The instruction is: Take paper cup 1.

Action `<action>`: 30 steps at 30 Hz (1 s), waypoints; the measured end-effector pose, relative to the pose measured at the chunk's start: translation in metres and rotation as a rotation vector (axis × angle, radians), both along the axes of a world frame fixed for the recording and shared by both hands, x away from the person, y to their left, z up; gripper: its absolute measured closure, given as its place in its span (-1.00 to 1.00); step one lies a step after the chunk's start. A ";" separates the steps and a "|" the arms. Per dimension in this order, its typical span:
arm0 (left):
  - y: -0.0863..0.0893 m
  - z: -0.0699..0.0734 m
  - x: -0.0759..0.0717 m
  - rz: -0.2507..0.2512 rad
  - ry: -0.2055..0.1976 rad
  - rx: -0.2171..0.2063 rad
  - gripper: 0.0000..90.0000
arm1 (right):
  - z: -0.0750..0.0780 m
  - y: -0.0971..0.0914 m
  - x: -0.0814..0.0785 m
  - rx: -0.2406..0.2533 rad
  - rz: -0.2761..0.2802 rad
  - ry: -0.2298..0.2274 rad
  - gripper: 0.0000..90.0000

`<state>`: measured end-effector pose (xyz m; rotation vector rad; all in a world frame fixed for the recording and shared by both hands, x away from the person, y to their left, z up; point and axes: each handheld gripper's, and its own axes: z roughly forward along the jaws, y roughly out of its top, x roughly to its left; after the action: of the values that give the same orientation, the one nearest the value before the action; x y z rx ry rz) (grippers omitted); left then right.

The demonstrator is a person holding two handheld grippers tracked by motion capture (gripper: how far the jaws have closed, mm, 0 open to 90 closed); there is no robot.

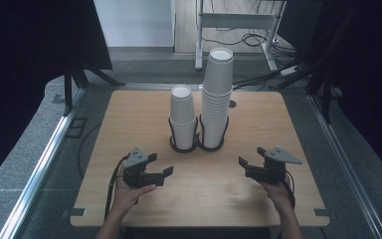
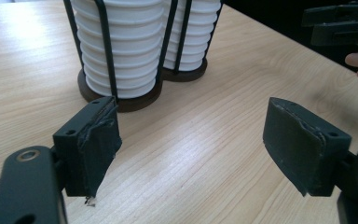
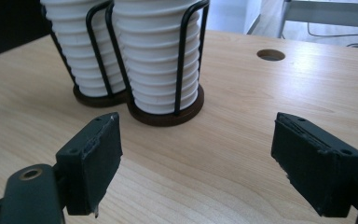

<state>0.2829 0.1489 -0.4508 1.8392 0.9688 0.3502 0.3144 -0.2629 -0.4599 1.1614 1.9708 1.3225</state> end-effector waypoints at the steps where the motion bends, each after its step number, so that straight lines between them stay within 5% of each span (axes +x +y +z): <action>1: 0.000 0.000 0.000 0.000 0.000 0.000 -0.59 | -0.001 0.001 0.001 -0.013 0.013 0.006 -0.64; 3: -0.001 0.002 0.000 0.012 -0.009 0.020 -0.58 | -0.002 0.001 0.000 -0.024 0.015 0.007 -0.64; 10: 0.003 0.004 -0.005 -0.002 -0.013 -0.010 -0.63 | 0.001 -0.006 -0.007 0.023 0.025 -0.002 -0.69; 16: 0.007 0.009 -0.006 -0.018 -0.021 -0.032 -0.66 | 0.007 -0.003 -0.011 0.003 0.025 -0.031 -0.66; 25: 0.006 0.015 0.004 -0.017 -0.017 -0.033 -0.67 | 0.012 0.016 -0.011 -0.022 0.080 -0.050 -0.62; 30: 0.005 0.024 0.012 -0.018 -0.034 -0.066 -0.66 | 0.015 0.027 -0.004 0.008 0.125 -0.060 -0.56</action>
<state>0.2952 0.1539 -0.4269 1.7755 0.9294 0.3337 0.3103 -0.2360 -0.4446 1.0042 2.0254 1.4120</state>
